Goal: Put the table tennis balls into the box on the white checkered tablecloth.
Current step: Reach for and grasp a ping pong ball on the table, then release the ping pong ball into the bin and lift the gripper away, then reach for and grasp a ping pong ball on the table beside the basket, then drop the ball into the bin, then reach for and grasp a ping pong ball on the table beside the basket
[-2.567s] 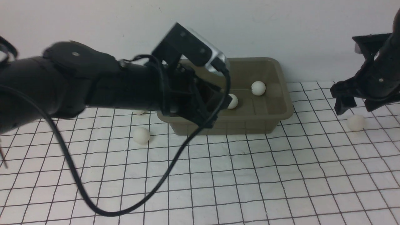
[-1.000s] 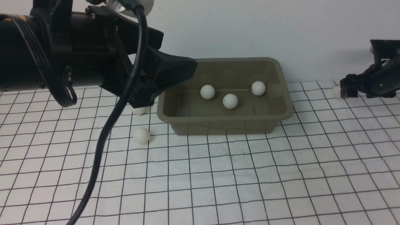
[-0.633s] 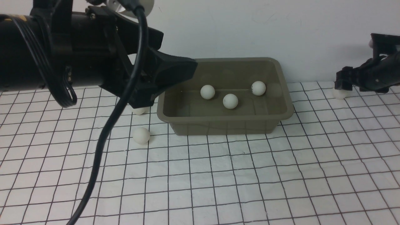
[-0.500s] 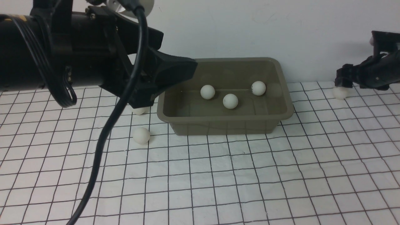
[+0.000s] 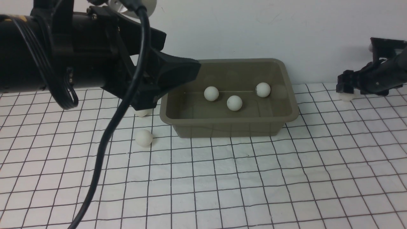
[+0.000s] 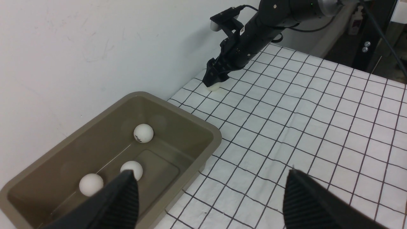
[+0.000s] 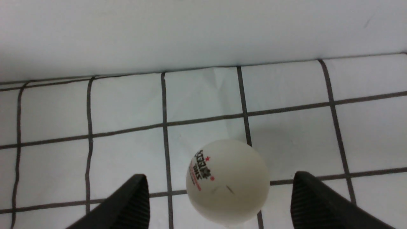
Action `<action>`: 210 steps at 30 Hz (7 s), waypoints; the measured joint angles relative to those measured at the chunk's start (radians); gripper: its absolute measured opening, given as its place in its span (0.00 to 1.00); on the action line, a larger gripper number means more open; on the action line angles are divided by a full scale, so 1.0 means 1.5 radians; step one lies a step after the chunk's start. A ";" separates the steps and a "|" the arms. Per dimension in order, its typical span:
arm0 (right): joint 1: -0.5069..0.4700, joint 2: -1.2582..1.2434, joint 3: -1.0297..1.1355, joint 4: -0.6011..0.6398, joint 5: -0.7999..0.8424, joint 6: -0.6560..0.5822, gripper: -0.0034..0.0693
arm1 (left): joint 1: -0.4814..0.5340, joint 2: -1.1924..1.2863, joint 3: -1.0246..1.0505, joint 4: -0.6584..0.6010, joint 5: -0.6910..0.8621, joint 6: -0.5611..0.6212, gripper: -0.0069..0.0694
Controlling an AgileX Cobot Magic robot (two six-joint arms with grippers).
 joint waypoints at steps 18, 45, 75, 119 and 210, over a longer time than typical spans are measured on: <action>0.001 0.049 -0.030 0.024 -0.014 -0.012 0.54 | 0.000 0.000 0.000 0.000 -0.002 0.002 0.81; 0.142 -0.103 -0.091 0.252 0.343 -0.271 0.54 | 0.000 0.000 0.000 0.044 -0.032 0.006 0.81; 0.202 -0.295 -0.176 0.046 0.297 -0.216 0.85 | 0.197 0.041 0.000 0.409 0.127 -0.315 0.72; 0.202 -0.382 -0.177 0.049 0.386 -0.186 0.84 | 0.213 0.591 -0.105 0.031 -0.074 0.016 0.79; 0.202 -0.382 -0.177 0.102 0.404 -0.186 0.84 | 0.252 0.768 -0.347 -0.011 -0.058 0.142 0.63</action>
